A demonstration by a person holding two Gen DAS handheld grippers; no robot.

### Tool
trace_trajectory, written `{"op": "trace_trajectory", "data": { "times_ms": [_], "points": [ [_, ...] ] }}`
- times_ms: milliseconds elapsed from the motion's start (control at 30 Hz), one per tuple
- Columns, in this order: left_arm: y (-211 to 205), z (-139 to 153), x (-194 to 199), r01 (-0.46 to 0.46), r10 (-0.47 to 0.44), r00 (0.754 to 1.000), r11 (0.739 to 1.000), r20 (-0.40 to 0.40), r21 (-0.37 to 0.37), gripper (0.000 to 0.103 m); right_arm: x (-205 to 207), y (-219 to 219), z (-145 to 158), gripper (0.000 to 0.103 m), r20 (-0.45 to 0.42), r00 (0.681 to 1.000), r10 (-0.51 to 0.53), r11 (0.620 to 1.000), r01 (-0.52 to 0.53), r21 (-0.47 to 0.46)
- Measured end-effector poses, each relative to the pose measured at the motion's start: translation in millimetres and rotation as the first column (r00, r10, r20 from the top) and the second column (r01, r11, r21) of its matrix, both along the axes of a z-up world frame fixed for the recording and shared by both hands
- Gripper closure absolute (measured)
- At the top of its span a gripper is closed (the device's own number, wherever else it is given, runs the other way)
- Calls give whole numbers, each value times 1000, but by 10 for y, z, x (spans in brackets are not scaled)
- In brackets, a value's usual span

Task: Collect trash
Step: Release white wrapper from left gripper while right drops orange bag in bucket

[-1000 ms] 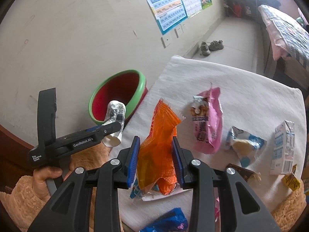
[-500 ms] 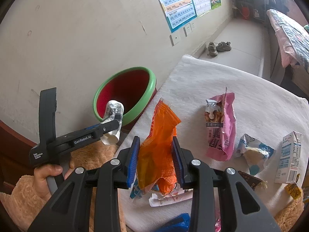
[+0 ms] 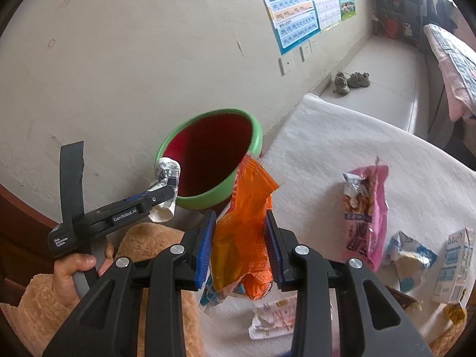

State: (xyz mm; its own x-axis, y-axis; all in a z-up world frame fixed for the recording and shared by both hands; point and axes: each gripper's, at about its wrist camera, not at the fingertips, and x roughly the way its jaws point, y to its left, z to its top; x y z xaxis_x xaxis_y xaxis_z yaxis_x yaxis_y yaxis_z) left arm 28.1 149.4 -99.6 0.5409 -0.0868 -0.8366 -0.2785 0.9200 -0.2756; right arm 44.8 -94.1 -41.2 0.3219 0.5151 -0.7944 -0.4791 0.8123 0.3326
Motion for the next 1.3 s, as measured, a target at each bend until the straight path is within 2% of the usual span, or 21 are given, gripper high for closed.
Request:
{"op": "trace_trajectory", "data": {
  "times_ms": [233, 367, 533, 867, 933, 967, 1000, 1067, 1300],
  "points": [
    [174, 0, 15, -33, 33, 999, 999, 2, 22, 56, 149, 181, 26, 71, 21, 1000, 7, 1000, -7, 9],
    [280, 36, 77, -56, 55, 998, 998, 12, 34, 56, 366, 268, 16, 71, -13, 1000, -25, 996, 26, 85],
    [390, 29, 183, -74, 73, 997, 996, 12, 47, 56, 576, 478, 47, 71, -11, 999, -35, 993, 36, 113],
    [439, -88, 391, -64, 65, 998, 997, -9, 46, 55, 888, 854, 82, 67, 69, 996, -60, 993, 53, 108],
    [438, -121, 404, -69, 69, 998, 997, -10, 41, 52, 925, 902, 75, 65, 77, 995, -56, 993, 48, 113],
    [445, -140, 405, -75, 75, 997, 997, -9, 35, 49, 943, 925, 71, 57, 82, 995, -57, 992, 47, 116],
    [454, -150, 401, -83, 83, 996, 996, -7, 24, 41, 954, 938, 73, 47, 86, 994, -60, 992, 49, 119],
    [465, -148, 374, -100, 100, 995, 995, 4, 8, 36, 962, 932, 72, 41, 89, 994, -67, 990, 55, 130],
    [414, -178, 248, -96, 96, 995, 995, -10, 7, 34, 885, 612, 56, 41, 45, 995, -84, 986, 76, 148]
  ]
}}
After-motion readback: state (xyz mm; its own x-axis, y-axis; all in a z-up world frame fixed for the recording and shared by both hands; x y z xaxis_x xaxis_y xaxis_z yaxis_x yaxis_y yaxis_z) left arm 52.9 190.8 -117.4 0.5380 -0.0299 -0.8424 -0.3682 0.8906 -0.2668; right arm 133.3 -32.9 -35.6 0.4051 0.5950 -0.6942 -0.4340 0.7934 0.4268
